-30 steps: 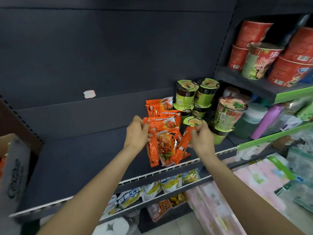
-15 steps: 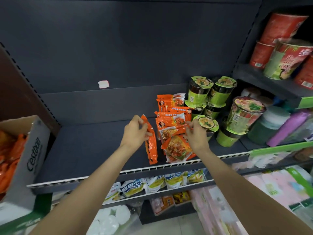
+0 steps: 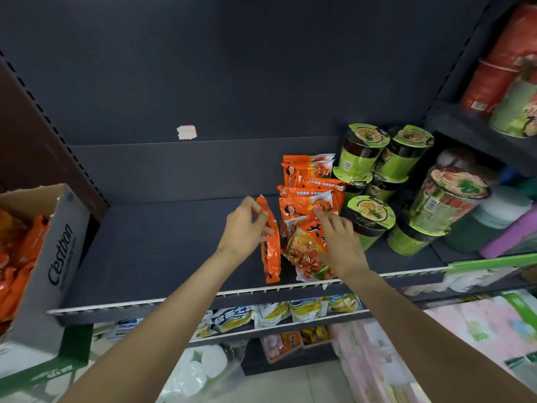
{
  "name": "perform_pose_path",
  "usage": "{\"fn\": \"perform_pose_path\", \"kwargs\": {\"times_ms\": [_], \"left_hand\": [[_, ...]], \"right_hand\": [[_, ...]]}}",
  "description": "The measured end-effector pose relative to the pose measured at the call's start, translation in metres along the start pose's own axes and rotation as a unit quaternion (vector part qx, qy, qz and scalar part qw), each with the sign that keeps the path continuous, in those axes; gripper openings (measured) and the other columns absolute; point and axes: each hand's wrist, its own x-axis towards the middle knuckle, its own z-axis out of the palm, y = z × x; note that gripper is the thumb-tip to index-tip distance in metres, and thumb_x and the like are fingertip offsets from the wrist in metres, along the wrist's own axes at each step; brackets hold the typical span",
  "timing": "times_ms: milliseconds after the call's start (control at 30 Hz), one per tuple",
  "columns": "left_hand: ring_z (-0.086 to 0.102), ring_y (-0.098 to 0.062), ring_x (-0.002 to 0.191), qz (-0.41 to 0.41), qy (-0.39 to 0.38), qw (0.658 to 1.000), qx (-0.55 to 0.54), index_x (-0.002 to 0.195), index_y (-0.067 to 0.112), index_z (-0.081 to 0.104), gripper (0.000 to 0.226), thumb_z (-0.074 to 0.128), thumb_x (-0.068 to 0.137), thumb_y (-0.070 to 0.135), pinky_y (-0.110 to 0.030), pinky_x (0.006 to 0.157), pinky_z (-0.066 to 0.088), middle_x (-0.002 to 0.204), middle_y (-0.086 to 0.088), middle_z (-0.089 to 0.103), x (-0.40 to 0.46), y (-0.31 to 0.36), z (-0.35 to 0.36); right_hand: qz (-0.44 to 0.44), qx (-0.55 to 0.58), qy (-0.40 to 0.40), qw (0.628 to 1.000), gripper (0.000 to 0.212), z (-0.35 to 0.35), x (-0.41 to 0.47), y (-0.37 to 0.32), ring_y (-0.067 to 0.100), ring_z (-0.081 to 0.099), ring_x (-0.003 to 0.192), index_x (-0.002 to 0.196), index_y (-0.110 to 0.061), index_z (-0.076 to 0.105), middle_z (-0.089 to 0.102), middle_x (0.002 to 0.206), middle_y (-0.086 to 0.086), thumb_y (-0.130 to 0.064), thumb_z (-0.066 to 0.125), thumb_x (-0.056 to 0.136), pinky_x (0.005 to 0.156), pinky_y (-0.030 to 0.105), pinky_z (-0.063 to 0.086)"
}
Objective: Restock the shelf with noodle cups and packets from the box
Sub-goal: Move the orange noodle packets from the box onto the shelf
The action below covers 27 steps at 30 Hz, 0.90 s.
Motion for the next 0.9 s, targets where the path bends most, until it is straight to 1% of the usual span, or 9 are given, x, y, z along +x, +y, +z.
{"fn": "perform_pose_path", "kwargs": {"times_ms": [100, 267, 367, 467, 533, 667, 733, 833, 900], "left_hand": [[0.070, -0.017, 0.079, 0.005, 0.002, 1.000, 0.000, 0.080, 0.014, 0.041, 0.019, 0.045, 0.098, 0.014, -0.032, 0.071, 0.059, 0.090, 0.003, 0.058, 0.004, -0.003, -0.002], [0.070, -0.016, 0.077, 0.002, -0.004, 1.000, -0.008, 0.083, 0.014, 0.042, 0.015, 0.046, 0.098, 0.014, -0.029, 0.070, 0.059, 0.092, -0.003, 0.061, 0.009, -0.008, -0.004], [0.070, -0.014, 0.076, 0.002, -0.007, 1.000, -0.011, 0.083, 0.014, 0.043, 0.015, 0.046, 0.098, 0.014, -0.027, 0.069, 0.059, 0.093, -0.004, 0.061, 0.011, -0.008, -0.004], [0.070, -0.015, 0.077, 0.001, -0.008, 1.000, -0.013, 0.084, 0.014, 0.043, 0.014, 0.046, 0.097, 0.015, -0.028, 0.070, 0.059, 0.093, -0.005, 0.062, 0.013, -0.009, -0.005], [0.070, -0.015, 0.077, -0.001, -0.009, 1.000, -0.016, 0.086, 0.011, 0.043, 0.013, 0.047, 0.097, 0.015, -0.028, 0.070, 0.059, 0.094, -0.007, 0.062, 0.013, -0.009, -0.004], [0.071, -0.014, 0.078, -0.004, -0.026, 0.999, -0.030, 0.084, 0.011, 0.043, 0.015, 0.047, 0.097, 0.015, -0.030, 0.072, 0.059, 0.095, -0.004, 0.061, 0.013, -0.007, 0.003], [0.071, -0.016, 0.080, -0.014, -0.034, 0.997, -0.062, 0.081, 0.011, 0.042, 0.018, 0.047, 0.097, 0.014, -0.031, 0.073, 0.059, 0.096, -0.003, 0.058, 0.011, -0.006, 0.008], [0.070, -0.018, 0.084, -0.031, -0.048, 0.993, -0.107, 0.080, 0.011, 0.041, 0.019, 0.047, 0.097, 0.011, -0.033, 0.074, 0.059, 0.098, -0.001, 0.054, 0.008, -0.007, 0.019], [0.070, -0.017, 0.086, -0.035, -0.060, 0.991, -0.111, 0.081, 0.010, 0.041, 0.017, 0.047, 0.097, 0.009, -0.034, 0.074, 0.059, 0.103, 0.000, 0.054, 0.008, -0.008, 0.026]], "right_hand": [[-0.001, -0.001, -0.013, 1.000, 0.112, 0.008, 0.002, -0.005, 0.025, 0.019, 0.140, 0.148, -0.032, -0.008, 0.012, 0.153, 0.002, -0.019, 0.076, 0.076, 0.111, 0.041, 0.031], [-0.035, -0.019, -0.055, 0.998, 0.123, 0.012, 0.004, -0.008, 0.026, 0.012, 0.143, 0.146, -0.034, -0.016, -0.002, 0.156, 0.006, -0.025, 0.081, 0.071, 0.113, 0.040, 0.026], [-0.042, -0.051, -0.030, 0.997, 0.126, 0.017, 0.004, -0.009, 0.027, 0.018, 0.142, 0.145, -0.035, -0.020, 0.004, 0.156, 0.009, -0.022, 0.081, 0.071, 0.112, 0.040, 0.029], [-0.054, -0.114, 0.027, 0.992, 0.129, 0.026, 0.007, -0.008, 0.027, 0.033, 0.136, 0.147, -0.034, -0.012, 0.022, 0.152, 0.012, -0.004, 0.080, 0.062, 0.102, 0.041, 0.041], [-0.047, -0.122, 0.040, 0.991, 0.131, 0.028, 0.013, -0.006, 0.027, 0.039, 0.132, 0.147, -0.032, -0.009, 0.029, 0.149, 0.012, -0.001, 0.081, 0.058, 0.097, 0.041, 0.045], [-0.058, -0.125, 0.032, 0.990, 0.129, 0.019, 0.024, -0.005, 0.025, 0.034, 0.131, 0.143, -0.032, -0.026, 0.022, 0.150, 0.009, -0.007, 0.077, 0.069, 0.097, 0.039, 0.042], [-0.071, -0.101, 0.006, 0.992, 0.128, 0.016, 0.022, -0.005, 0.025, 0.030, 0.132, 0.141, -0.033, -0.029, 0.017, 0.149, 0.007, -0.011, 0.076, 0.073, 0.100, 0.038, 0.040], [-0.052, -0.013, -0.042, 0.998, 0.117, 0.015, 0.016, 0.000, 0.025, 0.031, 0.131, 0.146, -0.036, -0.015, 0.018, 0.148, 0.004, -0.013, 0.075, 0.075, 0.102, 0.039, 0.040], [-0.024, 0.081, -0.023, 0.996, 0.104, 0.013, 0.010, 0.005, 0.026, 0.031, 0.133, 0.149, -0.034, 0.001, 0.022, 0.148, 0.004, -0.011, 0.073, 0.078, 0.103, 0.041, 0.040]]}}
